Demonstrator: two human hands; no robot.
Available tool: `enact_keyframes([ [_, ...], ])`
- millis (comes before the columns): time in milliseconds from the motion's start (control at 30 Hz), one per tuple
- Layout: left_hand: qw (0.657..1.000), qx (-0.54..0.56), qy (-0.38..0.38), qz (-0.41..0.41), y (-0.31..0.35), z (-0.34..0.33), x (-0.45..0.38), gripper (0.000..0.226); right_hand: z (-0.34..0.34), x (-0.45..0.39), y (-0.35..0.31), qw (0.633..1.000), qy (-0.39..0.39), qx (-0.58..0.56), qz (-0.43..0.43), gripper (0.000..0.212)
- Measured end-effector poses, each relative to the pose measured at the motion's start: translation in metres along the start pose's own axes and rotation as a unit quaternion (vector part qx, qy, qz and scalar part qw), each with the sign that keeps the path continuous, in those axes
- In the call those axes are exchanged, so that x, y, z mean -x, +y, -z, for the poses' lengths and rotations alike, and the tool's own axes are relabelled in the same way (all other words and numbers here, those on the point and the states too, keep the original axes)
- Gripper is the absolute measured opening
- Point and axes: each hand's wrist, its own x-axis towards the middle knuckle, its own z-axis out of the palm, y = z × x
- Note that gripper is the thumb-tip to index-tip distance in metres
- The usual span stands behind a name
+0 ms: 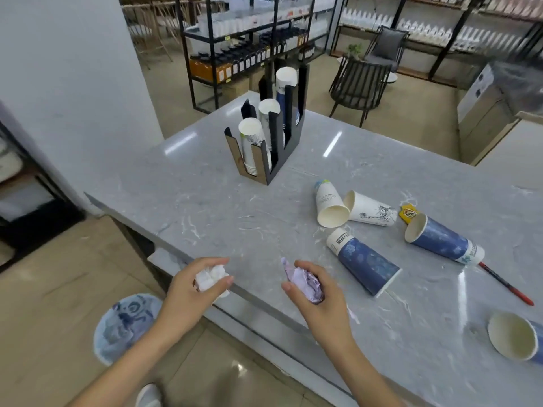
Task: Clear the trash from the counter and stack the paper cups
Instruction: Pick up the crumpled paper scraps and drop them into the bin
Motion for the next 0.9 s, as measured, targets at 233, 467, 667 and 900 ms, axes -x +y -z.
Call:
enact_keyframes([
  [233, 0.998, 0.005, 0.051, 0.02, -0.029, 0.078, 0.012, 0.035, -0.089, -0.005, -0.001, 0.997, -0.071, -0.016, -0.026, 0.031],
  [467, 0.992, -0.018, 0.111, 0.065, -0.063, 0.157, 0.02, 0.027, -0.181, -0.009, 0.003, 0.991, -0.128, 0.019, -0.033, 0.027],
  [667, 0.981, -0.018, 0.134, 0.141, -0.11, 0.208, 0.024, 0.025, -0.254, -0.014, 0.023, 0.982, -0.175, 0.053, -0.045, 0.03],
  [900, 0.964, -0.036, 0.153, 0.214, -0.179, 0.255, 0.027, 0.024, -0.332, -0.019, 0.076, 0.964, -0.22, 0.117, -0.091, 0.032],
])
